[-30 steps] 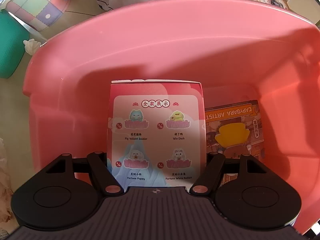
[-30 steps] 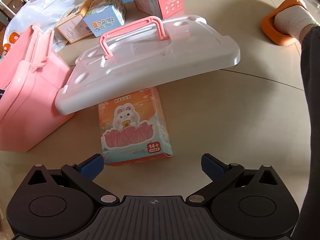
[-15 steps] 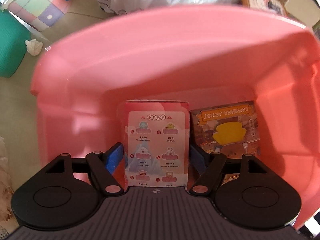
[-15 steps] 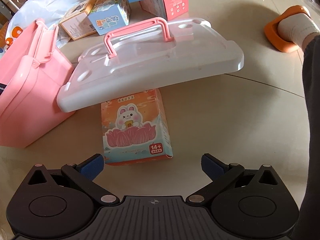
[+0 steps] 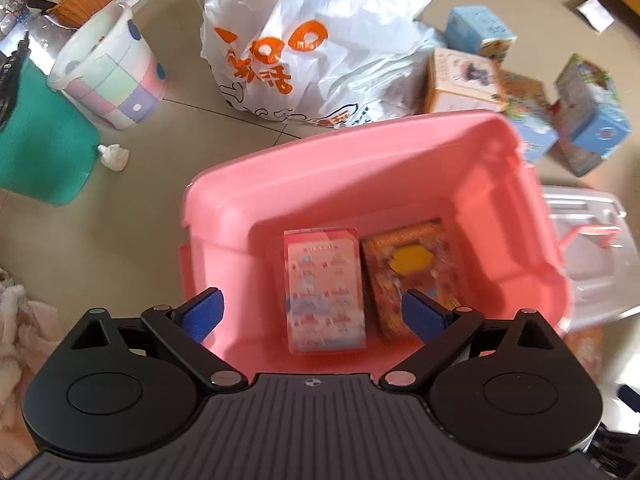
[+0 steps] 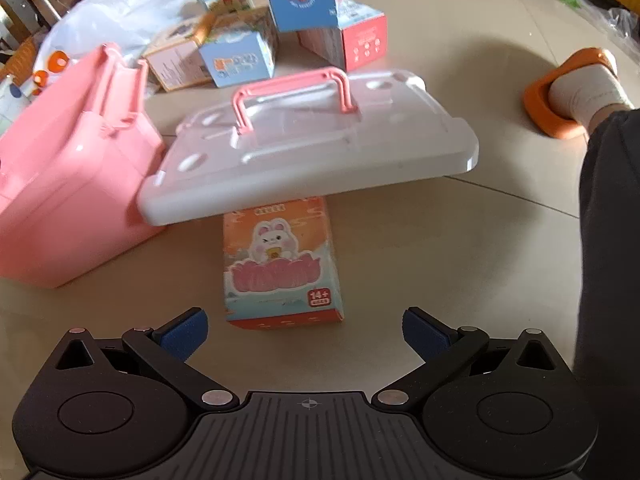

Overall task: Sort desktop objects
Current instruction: 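Move the right gripper to the Cute Pet Carrier Lotus box and grasp it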

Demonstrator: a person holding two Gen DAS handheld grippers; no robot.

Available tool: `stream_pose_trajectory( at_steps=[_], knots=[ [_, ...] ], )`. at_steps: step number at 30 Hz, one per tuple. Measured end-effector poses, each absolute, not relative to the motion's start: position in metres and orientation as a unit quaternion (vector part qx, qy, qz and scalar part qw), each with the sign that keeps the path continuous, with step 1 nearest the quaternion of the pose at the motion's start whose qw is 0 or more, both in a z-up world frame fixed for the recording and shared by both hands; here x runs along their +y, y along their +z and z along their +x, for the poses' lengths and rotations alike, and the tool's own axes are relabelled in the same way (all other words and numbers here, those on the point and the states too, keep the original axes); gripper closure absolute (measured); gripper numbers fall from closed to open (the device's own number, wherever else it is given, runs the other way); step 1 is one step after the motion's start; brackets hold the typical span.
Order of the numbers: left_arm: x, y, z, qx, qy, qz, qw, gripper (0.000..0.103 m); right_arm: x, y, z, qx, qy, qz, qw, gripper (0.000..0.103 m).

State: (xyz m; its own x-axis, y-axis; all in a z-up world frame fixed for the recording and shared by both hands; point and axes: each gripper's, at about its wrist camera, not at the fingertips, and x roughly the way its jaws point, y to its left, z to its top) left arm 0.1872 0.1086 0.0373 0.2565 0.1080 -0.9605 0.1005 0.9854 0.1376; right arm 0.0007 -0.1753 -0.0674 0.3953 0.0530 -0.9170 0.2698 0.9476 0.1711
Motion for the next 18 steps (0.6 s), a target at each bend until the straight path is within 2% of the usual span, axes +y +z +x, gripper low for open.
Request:
stream_pose_trajectory(
  at_steps=[7, 11, 13, 18],
  knots=[
    [0.102, 0.094, 0.139, 0.594, -0.051, 0.12, 0.794, 0.002, -0.172, -0.06, -0.012, 0.53, -0.065, 0.153, 0.832, 0.0],
    [0.105, 0.109, 0.117, 0.582, -0.082, 0.15, 0.795, 0.001, -0.169, -0.057, -0.007, 0.52, -0.067, 0.139, 0.84, 0.0],
    [0.106, 0.106, 0.113, 0.579, -0.088, 0.138, 0.799, 0.001, -0.168, -0.059, 0.001, 0.523, -0.069, 0.125, 0.84, 0.0],
    [0.107, 0.092, 0.126, 0.616, -0.116, 0.032, 0.778, 0.001, -0.167, -0.075, 0.022, 0.54, -0.074, 0.123, 0.829, 0.0]
  ],
)
